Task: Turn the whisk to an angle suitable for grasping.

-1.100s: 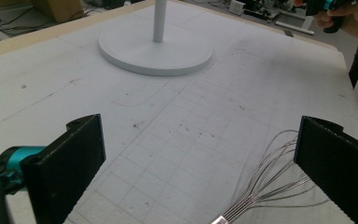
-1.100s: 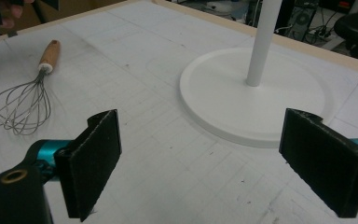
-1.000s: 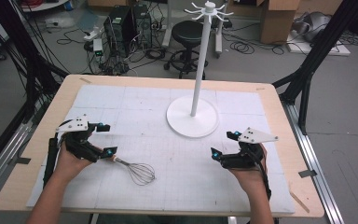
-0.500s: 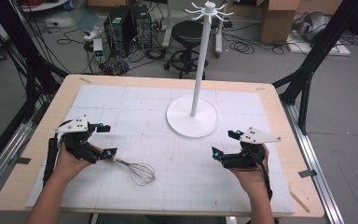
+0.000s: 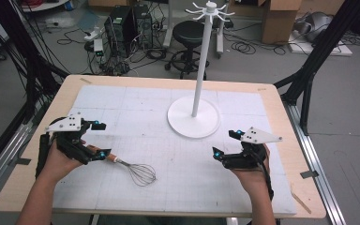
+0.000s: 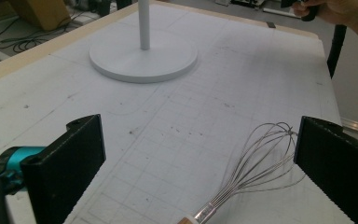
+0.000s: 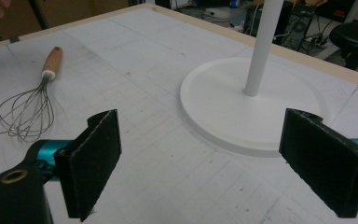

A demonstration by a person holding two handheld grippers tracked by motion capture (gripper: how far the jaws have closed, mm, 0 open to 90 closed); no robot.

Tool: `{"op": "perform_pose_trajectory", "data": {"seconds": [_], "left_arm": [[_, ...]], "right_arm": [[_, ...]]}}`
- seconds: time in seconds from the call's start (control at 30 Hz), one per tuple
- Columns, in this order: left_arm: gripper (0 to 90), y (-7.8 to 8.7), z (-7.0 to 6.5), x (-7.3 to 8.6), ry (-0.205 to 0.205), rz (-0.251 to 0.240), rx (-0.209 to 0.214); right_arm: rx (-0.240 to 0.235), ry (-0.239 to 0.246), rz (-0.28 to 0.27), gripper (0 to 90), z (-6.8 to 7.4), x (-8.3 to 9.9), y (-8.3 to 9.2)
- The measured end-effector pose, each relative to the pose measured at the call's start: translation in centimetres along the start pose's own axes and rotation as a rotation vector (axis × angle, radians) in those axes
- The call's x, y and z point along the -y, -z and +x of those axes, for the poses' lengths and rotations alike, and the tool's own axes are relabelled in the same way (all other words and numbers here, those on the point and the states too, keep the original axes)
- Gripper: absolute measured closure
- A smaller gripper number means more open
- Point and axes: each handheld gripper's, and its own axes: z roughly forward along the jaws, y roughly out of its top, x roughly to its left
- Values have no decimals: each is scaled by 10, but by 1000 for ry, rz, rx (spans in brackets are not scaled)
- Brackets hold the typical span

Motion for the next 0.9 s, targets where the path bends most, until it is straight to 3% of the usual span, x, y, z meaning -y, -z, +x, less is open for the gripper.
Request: {"op": "perform_pose_trajectory", "data": {"seconds": [0.07, 0.1, 0.2, 0.33, 0.5, 0.9], "left_arm": [[26, 0, 5, -1, 6, 55, -10], [26, 0, 5, -1, 6, 55, -10], [27, -1, 6, -4, -15, 137, -21], [26, -5, 6, -9, -30, 185, -5], [26, -16, 3, -5, -52, 280, 2], [26, -34, 3, 6, -66, 386, 29]], "right_arm": [[1, -5, 1, 115, 0, 0, 2], [3, -2, -5, 115, -1, 0, 2], [3, -7, -3, 115, 0, 0, 3], [4, -5, -11, 115, 0, -1, 5], [3, -7, -14, 115, 0, -1, 5], [5, -11, -10, 115, -2, 1, 5]]}}
